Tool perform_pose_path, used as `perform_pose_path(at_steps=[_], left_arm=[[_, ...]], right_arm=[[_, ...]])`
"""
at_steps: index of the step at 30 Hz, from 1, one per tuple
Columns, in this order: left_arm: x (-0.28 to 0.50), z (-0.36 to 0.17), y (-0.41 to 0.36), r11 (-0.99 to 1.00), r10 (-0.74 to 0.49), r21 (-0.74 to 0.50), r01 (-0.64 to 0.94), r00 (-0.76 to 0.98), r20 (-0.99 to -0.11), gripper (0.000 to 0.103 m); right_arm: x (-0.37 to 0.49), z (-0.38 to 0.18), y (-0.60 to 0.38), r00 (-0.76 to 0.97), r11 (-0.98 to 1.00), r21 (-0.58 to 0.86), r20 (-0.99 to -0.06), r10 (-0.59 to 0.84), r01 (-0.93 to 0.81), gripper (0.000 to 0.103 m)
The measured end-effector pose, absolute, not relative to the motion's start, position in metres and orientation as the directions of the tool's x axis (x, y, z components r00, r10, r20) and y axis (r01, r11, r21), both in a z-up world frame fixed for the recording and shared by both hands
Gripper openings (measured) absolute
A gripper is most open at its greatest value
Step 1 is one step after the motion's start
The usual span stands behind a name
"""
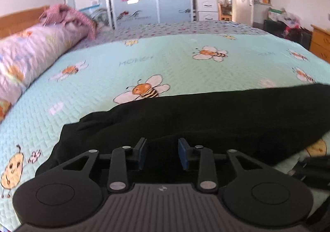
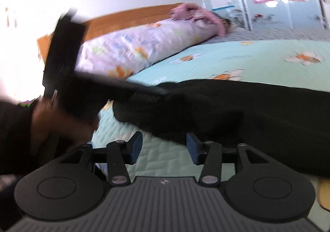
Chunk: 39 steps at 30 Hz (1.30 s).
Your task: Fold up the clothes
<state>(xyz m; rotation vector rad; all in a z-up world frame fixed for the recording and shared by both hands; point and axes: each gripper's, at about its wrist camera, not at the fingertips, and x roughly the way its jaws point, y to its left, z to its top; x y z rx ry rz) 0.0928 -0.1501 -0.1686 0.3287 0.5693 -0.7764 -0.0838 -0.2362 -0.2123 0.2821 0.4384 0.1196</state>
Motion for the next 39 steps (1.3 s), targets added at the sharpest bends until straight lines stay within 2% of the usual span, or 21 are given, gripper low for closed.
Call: perform_pose_path(at_steps=[6, 12, 16, 19, 21, 22, 23, 24, 30, 32, 35, 36, 37, 38, 39], left_arm=[[0.102, -0.167, -0.148, 0.682, -0.556, 0.055, 0.730, 0.566, -0.609, 0.034], [0.109, -0.167, -0.146, 0.687, -0.558, 0.038, 0.726, 0.560, -0.613, 0.035], [0.110, -0.170, -0.144, 0.688, -0.554, 0.039, 0.725, 0.559, -0.617, 0.035], [0.111, -0.171, -0.142, 0.688, -0.552, 0.037, 0.724, 0.557, -0.620, 0.035], [0.112, -0.170, -0.140, 0.689, -0.551, 0.038, 0.724, 0.557, -0.621, 0.035], [0.112, -0.170, -0.140, 0.689, -0.550, 0.039, 0.723, 0.558, -0.621, 0.035], [0.111, -0.169, -0.139, 0.690, -0.549, 0.039, 0.723, 0.558, -0.622, 0.035], [0.111, -0.168, -0.138, 0.691, -0.549, 0.040, 0.722, 0.559, -0.621, 0.035], [0.098, -0.155, -0.128, 0.675, -0.574, 0.042, 0.737, 0.560, -0.597, 0.035], [0.092, -0.151, -0.128, 0.657, -0.587, 0.060, 0.752, 0.559, -0.585, 0.036], [0.086, -0.148, -0.132, 0.643, -0.598, 0.068, 0.763, 0.555, -0.578, 0.038], [0.085, -0.147, -0.133, 0.641, -0.601, 0.067, 0.765, 0.554, -0.576, 0.038], [0.085, -0.148, -0.134, 0.641, -0.601, 0.064, 0.764, 0.553, -0.577, 0.038], [0.085, -0.149, -0.136, 0.642, -0.600, 0.062, 0.764, 0.552, -0.579, 0.038], [0.085, -0.149, -0.137, 0.642, -0.599, 0.062, 0.764, 0.550, -0.582, 0.039]], right_arm=[[-0.055, -0.230, -0.258, 0.887, 0.929, 0.367, -0.447, 0.121, 0.058, 0.049], [-0.044, -0.230, -0.250, 0.903, 0.922, 0.383, -0.416, 0.111, 0.063, 0.050], [-0.025, -0.236, -0.258, 0.892, 0.892, 0.414, -0.451, 0.028, 0.181, 0.051], [-0.013, -0.237, -0.253, 0.895, 0.890, 0.413, -0.446, 0.010, 0.195, 0.067], [-0.005, -0.237, -0.250, 0.896, 0.900, 0.403, -0.443, 0.033, 0.166, 0.067], [-0.001, -0.237, -0.249, 0.891, 0.906, 0.399, -0.449, 0.062, 0.138, 0.040], [0.004, -0.238, -0.247, 0.877, 0.915, 0.387, -0.472, 0.089, 0.115, 0.003], [0.003, -0.238, -0.245, 0.871, 0.922, 0.373, -0.483, 0.094, 0.107, 0.000], [-0.034, -0.226, -0.232, 0.880, 0.944, 0.330, -0.455, 0.138, 0.023, 0.000], [-0.053, -0.219, -0.229, 0.892, 0.949, 0.314, -0.438, 0.113, 0.034, 0.002], [-0.071, -0.213, -0.239, 0.905, 0.951, 0.292, -0.424, 0.037, 0.097, 0.009], [-0.073, -0.213, -0.243, 0.904, 0.953, 0.277, -0.428, 0.012, 0.119, 0.016], [-0.072, -0.214, -0.247, 0.897, 0.954, 0.261, -0.442, -0.017, 0.147, 0.035], [-0.067, -0.218, -0.251, 0.888, 0.953, 0.248, -0.458, -0.043, 0.174, 0.050], [-0.065, -0.220, -0.254, 0.881, 0.951, 0.233, -0.468, -0.073, 0.202, 0.052]])
